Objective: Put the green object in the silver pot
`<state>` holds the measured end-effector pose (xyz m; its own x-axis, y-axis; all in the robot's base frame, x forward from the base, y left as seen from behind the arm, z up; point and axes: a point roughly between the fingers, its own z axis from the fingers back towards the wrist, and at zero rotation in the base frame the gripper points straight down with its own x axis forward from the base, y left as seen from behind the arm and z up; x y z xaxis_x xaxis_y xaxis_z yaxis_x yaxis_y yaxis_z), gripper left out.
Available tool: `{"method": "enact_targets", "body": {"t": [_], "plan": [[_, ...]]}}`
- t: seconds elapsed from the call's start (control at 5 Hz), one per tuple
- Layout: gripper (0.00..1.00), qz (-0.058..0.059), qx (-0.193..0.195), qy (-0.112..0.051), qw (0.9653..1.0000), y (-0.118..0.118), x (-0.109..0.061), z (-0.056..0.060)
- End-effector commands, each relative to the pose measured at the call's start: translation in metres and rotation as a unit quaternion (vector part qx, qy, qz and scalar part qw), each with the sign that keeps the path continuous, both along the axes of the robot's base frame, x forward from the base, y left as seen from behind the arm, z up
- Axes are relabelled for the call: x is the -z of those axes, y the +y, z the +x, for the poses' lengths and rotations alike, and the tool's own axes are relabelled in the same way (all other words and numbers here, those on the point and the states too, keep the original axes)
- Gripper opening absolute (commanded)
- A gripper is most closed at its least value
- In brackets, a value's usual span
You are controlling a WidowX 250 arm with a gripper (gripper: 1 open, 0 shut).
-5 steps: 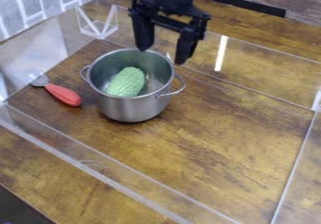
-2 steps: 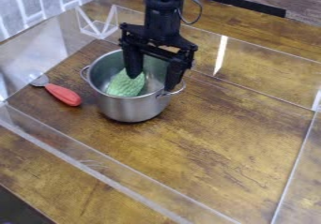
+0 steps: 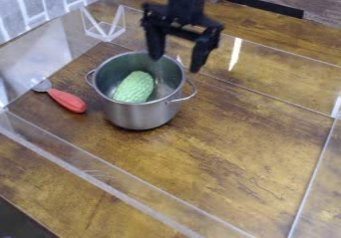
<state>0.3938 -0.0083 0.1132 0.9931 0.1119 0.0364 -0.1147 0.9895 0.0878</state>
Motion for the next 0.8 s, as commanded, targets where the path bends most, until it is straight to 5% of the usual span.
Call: {"method": "enact_targets", "body": {"t": [0.0, 0.2, 0.6], "plan": [[1.00, 0.003, 0.039, -0.022, 0.9990, -0.014, -0.023, -0.022], [1.00, 0.009, 0.060, -0.022, 0.9979, -0.009, -0.023, -0.043], [1.00, -0.001, 0.076, -0.032, 0.9966, -0.010, -0.022, -0.037]]}}
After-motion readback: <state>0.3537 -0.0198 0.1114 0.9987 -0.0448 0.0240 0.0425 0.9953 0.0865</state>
